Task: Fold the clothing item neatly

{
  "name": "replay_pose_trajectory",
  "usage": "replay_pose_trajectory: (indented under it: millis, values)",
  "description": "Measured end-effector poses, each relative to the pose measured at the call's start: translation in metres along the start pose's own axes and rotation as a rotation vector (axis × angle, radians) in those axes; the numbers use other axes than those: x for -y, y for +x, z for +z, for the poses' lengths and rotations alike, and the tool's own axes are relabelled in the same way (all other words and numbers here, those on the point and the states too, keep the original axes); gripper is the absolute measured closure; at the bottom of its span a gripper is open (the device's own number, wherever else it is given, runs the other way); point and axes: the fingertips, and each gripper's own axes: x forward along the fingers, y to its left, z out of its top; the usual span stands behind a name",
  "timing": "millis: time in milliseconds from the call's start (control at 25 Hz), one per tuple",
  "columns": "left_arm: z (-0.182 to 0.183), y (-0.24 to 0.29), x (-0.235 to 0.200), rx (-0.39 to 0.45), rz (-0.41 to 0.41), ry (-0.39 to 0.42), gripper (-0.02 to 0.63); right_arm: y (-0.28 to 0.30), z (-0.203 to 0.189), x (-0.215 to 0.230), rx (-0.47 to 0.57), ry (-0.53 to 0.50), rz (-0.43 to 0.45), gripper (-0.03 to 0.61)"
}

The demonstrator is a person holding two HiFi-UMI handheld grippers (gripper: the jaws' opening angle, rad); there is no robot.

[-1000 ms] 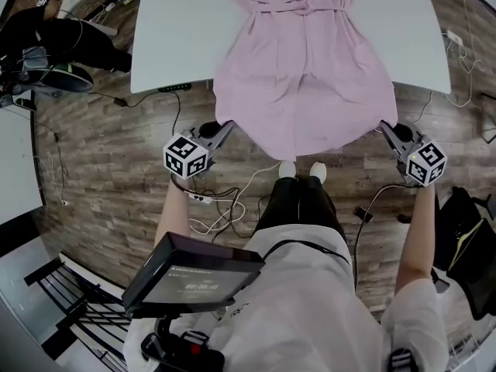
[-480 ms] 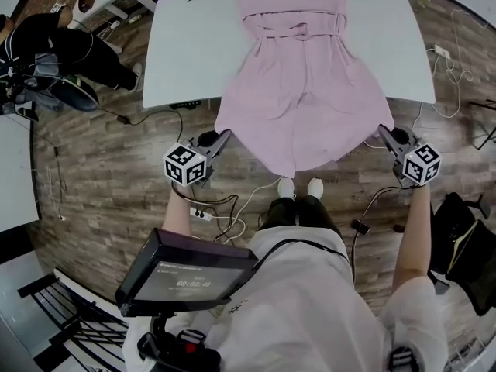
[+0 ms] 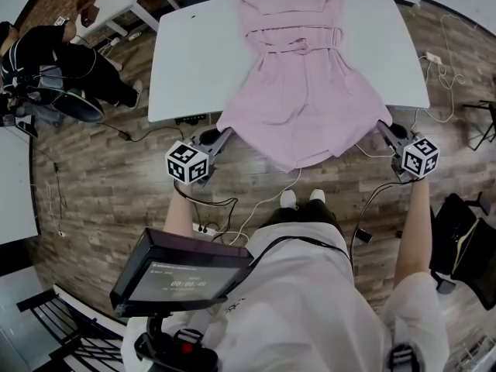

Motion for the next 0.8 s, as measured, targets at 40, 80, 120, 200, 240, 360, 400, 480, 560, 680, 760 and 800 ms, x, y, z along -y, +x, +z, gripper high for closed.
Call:
replay_pose_trajectory:
  millis: [40,80,120,200,240,360,400,480,560,680,760,800]
  values:
    - [0.004,0.001,-0.001,0.011,-0.001,-0.004,0.601,0.001,0.004,-0.001,0.006,-0.005,0.001,0.568]
    - [0.008,0.002,-0.002,0.021,-0.001,-0.007,0.601,0.002,0.009,-0.001,0.012,-0.008,0.003,0.568]
    - [0.012,0.003,-0.003,0.032,-0.002,-0.010,0.601,0.003,0.013,-0.001,0.021,-0.011,0.006,0.568]
    - [0.023,0.005,-0.008,0.056,-0.001,-0.018,0.601,0.007,0.025,0.000,0.043,-0.012,0.015,0.568]
    - [0.030,0.006,-0.011,0.071,0.000,-0.025,0.601,0.009,0.031,0.002,0.056,-0.011,0.019,0.568]
    - [0.050,0.009,-0.020,0.113,0.004,-0.046,0.601,0.013,0.047,0.012,0.081,-0.007,0.028,0.568]
    - [0.057,0.011,-0.024,0.123,0.006,-0.047,0.601,0.015,0.051,0.017,0.088,-0.005,0.031,0.568]
    - [0.070,0.015,-0.033,0.135,0.012,-0.045,0.601,0.020,0.059,0.030,0.099,0.002,0.040,0.568]
    - [0.083,0.022,-0.045,0.146,0.023,-0.052,0.601,0.027,0.067,0.045,0.107,0.008,0.054,0.568]
    - [0.103,0.030,-0.068,0.182,0.048,-0.093,0.601,0.042,0.083,0.069,0.119,0.017,0.074,0.568]
    - [0.114,0.037,-0.086,0.194,0.075,-0.118,0.601,0.055,0.095,0.086,0.125,0.022,0.090,0.568]
    - [0.119,0.041,-0.096,0.196,0.088,-0.129,0.601,0.062,0.101,0.093,0.126,0.023,0.099,0.568]
